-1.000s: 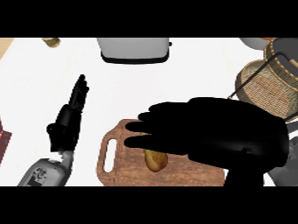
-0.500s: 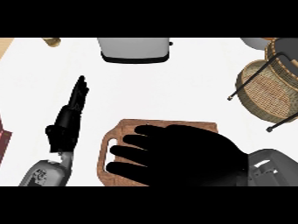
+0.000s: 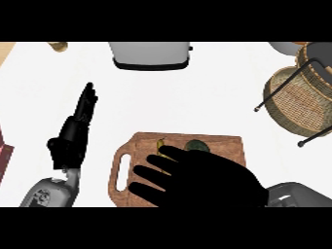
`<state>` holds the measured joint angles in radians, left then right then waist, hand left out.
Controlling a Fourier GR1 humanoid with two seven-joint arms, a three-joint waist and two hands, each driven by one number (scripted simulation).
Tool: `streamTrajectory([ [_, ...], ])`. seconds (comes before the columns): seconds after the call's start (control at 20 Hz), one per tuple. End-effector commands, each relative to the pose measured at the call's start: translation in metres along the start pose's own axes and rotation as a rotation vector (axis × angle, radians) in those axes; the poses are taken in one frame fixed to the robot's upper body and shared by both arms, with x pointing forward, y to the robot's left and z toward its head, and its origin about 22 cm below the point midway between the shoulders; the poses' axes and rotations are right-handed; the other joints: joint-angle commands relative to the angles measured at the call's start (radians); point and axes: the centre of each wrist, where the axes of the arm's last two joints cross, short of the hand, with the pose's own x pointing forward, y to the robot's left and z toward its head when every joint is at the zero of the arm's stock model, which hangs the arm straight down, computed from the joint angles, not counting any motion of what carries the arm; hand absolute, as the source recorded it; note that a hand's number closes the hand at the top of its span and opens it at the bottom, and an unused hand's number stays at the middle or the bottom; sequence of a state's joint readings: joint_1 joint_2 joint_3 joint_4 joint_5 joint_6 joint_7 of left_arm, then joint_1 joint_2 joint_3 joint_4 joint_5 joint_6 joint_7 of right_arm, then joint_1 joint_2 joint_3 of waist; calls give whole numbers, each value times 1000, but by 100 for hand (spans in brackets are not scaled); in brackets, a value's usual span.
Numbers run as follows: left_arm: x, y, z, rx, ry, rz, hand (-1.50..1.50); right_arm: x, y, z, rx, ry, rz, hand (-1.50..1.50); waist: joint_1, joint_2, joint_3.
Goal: Pick the pear from the cutting board and place it in the tiered basket
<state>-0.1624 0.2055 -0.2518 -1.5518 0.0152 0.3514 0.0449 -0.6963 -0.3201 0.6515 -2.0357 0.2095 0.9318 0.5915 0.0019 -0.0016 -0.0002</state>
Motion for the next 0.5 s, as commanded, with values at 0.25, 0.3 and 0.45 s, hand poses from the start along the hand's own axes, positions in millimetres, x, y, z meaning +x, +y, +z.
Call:
streamTrajectory([
  [0.25, 2, 4, 1, -4, -1, 11, 0, -12, 1, -4, 11, 77, 115, -150, 5, 2, 0],
  [0.3, -1, -3, 1, -8, 1, 19, 0, -15, 13, -2, 11, 79, 126, -150, 4, 2, 1],
  [0.45, 26, 9, -7, 5, -2, -14, 0, -18, 9, -4, 47, 55, 149, -150, 5, 1, 1],
])
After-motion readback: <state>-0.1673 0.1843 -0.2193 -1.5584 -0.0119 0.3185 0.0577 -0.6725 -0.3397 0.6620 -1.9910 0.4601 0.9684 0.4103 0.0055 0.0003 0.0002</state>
